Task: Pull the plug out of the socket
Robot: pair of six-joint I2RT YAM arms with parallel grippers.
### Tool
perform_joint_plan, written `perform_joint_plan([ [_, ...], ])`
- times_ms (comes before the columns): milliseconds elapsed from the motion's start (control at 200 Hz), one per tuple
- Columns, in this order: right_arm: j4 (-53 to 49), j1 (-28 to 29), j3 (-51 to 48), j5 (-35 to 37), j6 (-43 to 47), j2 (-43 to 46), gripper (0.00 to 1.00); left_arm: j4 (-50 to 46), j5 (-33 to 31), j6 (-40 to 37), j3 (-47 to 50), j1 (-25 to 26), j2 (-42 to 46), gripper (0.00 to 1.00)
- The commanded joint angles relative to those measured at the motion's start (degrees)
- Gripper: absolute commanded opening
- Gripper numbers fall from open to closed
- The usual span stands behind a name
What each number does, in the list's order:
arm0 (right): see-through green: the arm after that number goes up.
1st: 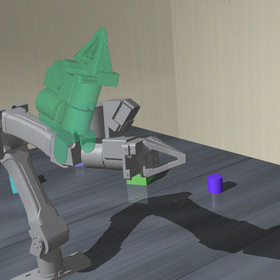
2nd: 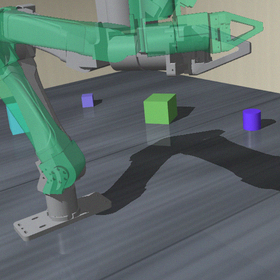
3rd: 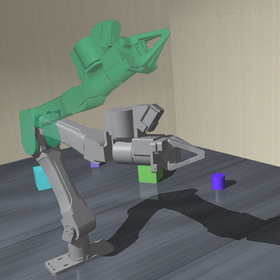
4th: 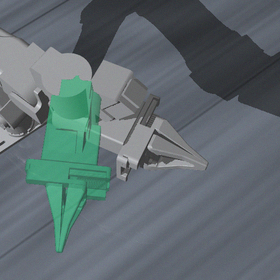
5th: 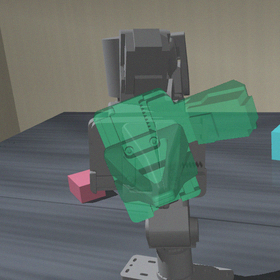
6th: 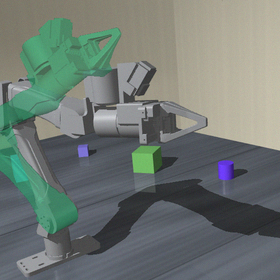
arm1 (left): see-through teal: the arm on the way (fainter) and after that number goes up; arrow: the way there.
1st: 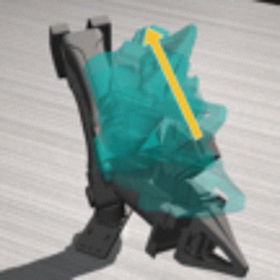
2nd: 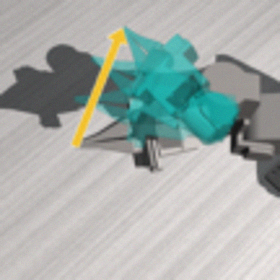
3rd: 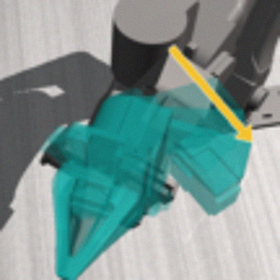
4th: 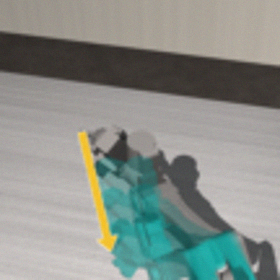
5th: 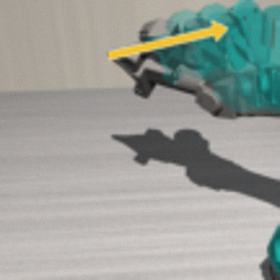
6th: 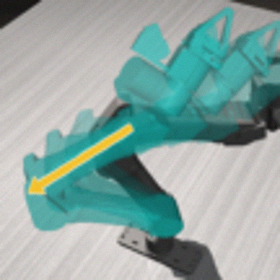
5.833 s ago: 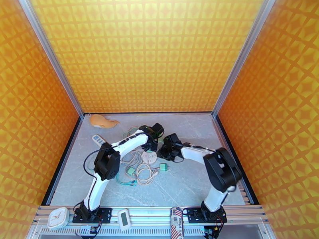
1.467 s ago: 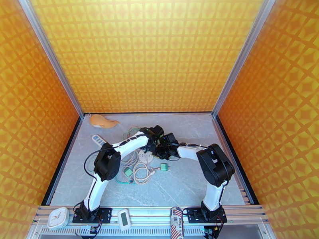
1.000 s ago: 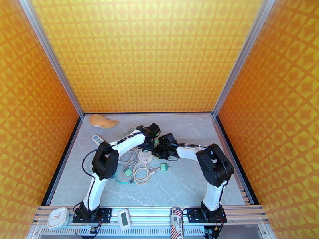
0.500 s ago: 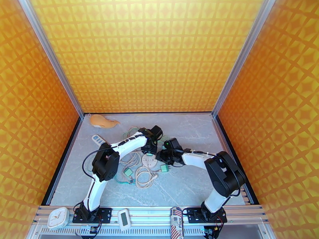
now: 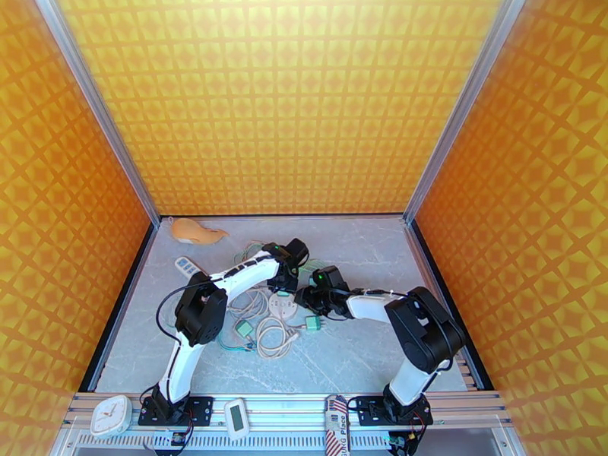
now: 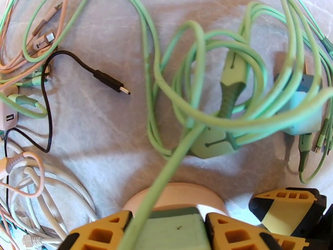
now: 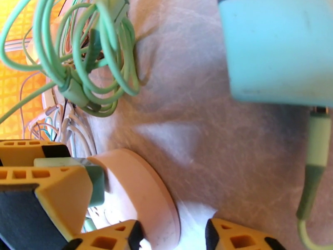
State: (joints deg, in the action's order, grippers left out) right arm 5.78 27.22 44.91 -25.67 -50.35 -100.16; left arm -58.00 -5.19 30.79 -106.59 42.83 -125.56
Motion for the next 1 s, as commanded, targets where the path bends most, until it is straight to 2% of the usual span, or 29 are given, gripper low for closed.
perform_joint_plan([
  [0,14.6,2.7,1.2,-7.2,-0.8,-4.3,0.49,4.9,8.1,-0.2,-2.8,3.1,-1.2,0.00],
  [55,13.0,2.8,1.2,-6.3,0.1,-5.1,0.53,4.4,8.1,-0.3,-3.4,3.3,-1.4,0.00],
  [220,6.6,2.7,1.1,-4.0,2.9,-6.1,0.54,4.6,8.2,-0.1,-3.5,3.5,-0.9,0.00],
  [390,-2.8,2.7,1.4,-1.1,5.6,-8.0,0.38,4.4,8.1,0.0,-3.8,3.6,-0.8,0.00],
  [515,-7.7,2.8,1.1,0.5,6.2,-9.1,0.30,5.0,8.1,0.4,-3.0,3.6,-0.2,0.00],
  [720,-9.1,2.7,-0.2,1.0,6.1,-8.0,0.30,5.8,8.1,0.4,-2.3,3.6,0.0,0.00],
  [995,-10.3,2.8,-0.2,3.1,6.9,2.3,0.36,6.9,7.5,1.7,-2.0,3.3,-0.3,0.00],
])
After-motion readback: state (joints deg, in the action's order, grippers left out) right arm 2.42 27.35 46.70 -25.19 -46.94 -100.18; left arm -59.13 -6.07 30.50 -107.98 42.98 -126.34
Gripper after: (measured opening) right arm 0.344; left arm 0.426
